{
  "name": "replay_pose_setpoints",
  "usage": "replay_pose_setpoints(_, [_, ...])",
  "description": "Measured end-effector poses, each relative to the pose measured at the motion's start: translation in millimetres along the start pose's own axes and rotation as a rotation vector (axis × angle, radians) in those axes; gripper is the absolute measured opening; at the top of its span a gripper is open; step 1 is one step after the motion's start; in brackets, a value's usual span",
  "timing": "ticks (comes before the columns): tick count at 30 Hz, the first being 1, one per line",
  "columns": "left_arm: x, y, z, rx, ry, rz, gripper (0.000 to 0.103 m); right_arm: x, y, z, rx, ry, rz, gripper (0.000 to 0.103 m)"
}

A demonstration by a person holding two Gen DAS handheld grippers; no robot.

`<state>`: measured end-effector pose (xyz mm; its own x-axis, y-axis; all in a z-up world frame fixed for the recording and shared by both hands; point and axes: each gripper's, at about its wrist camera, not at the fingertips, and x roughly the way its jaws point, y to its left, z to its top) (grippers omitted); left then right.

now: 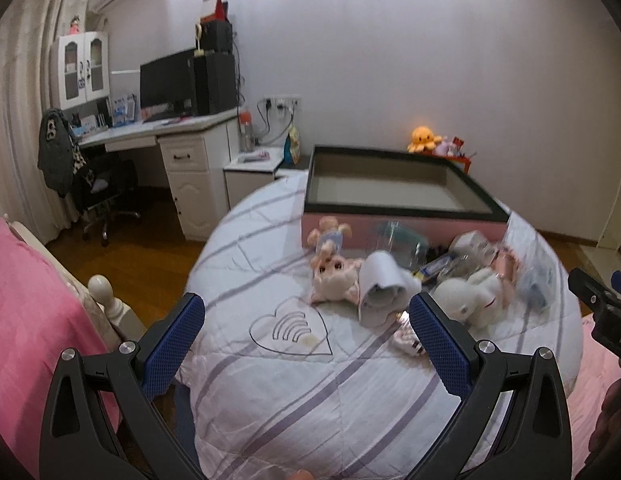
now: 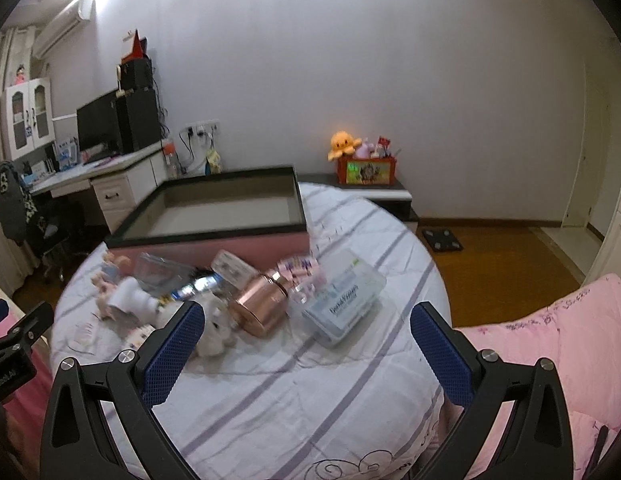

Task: Organize rigid objects
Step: 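Grasp the white hair dryer with the left gripper while the right grasps the Dental Flossers case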

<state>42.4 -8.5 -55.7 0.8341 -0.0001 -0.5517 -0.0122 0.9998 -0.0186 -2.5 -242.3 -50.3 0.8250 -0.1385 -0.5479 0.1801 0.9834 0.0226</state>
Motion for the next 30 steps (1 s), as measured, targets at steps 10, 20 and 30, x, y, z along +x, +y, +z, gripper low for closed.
replay_pose_setpoints(10, [47.7,-18.5,-2.9,0.031,0.086,-0.036,0.103,51.7,-21.0,-16.6,0.011,0.120,-0.036,0.103])
replay_pose_setpoints(20, [90.7,-37.2,7.8,0.043,0.165,-0.057,0.103,94.8,-30.6,-4.2,0.002,0.158,-0.028,0.103])
replay_pose_setpoints(30, [110.5,-35.7,14.5,-0.019,0.217,-0.189,0.095,125.9,-29.9,1.2,-0.069,0.211,0.099,0.080])
